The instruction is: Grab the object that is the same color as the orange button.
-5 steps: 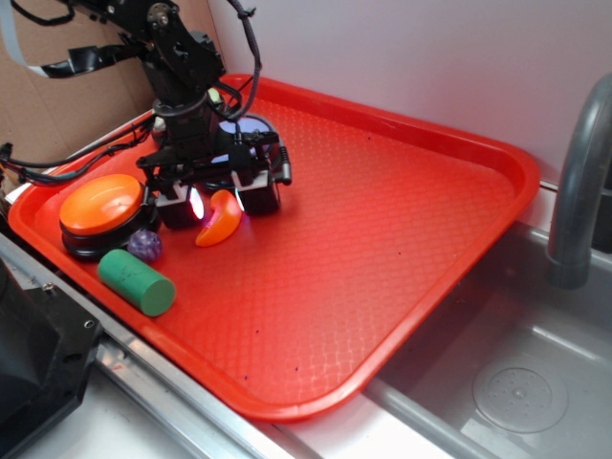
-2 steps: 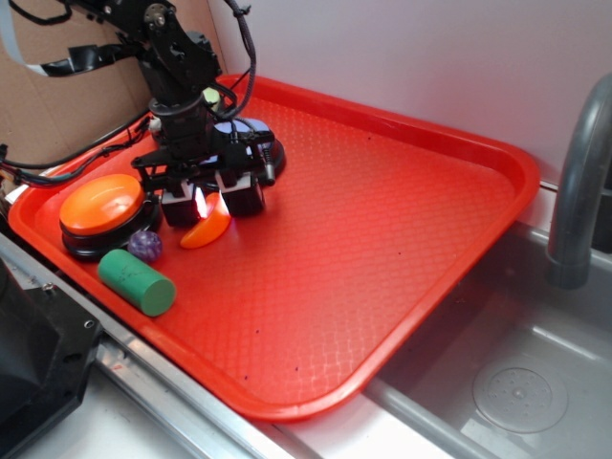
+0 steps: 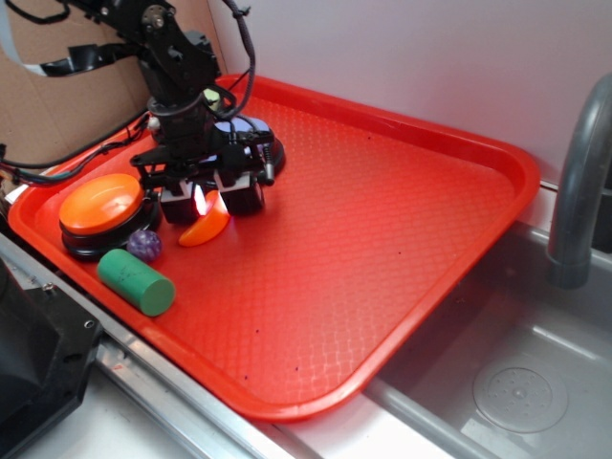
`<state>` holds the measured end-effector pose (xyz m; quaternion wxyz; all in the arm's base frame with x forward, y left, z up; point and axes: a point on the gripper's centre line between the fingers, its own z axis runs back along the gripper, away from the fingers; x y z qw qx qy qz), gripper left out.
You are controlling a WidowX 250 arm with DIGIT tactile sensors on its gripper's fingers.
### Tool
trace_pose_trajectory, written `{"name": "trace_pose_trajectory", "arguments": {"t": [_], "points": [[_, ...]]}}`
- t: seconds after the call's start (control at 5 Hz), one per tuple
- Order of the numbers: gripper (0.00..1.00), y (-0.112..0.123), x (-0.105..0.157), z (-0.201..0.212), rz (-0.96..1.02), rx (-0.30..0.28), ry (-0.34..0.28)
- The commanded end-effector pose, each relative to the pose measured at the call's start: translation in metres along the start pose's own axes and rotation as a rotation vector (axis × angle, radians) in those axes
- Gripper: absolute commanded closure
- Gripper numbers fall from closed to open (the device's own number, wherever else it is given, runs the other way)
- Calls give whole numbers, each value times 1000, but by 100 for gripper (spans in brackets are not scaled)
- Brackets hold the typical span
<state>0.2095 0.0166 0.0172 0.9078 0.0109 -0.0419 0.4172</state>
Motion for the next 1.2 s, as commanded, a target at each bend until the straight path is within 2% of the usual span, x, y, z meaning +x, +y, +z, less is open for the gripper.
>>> {"name": "trace_pose_trajectory", "arguments": {"t": [0.0,0.2,0.4,0.6,0.8,1.0], "points": [[100,-23,15,71,-162,-59,59],[100,-40,9,116,-280,-81,67],[100,-49,8,148,-341,-113,119],[100,-54,8,174,-367,-149,109],[100,-59,12,179,-383,-173,67],[100,-65,13,171,-457,-117,-44]]}}
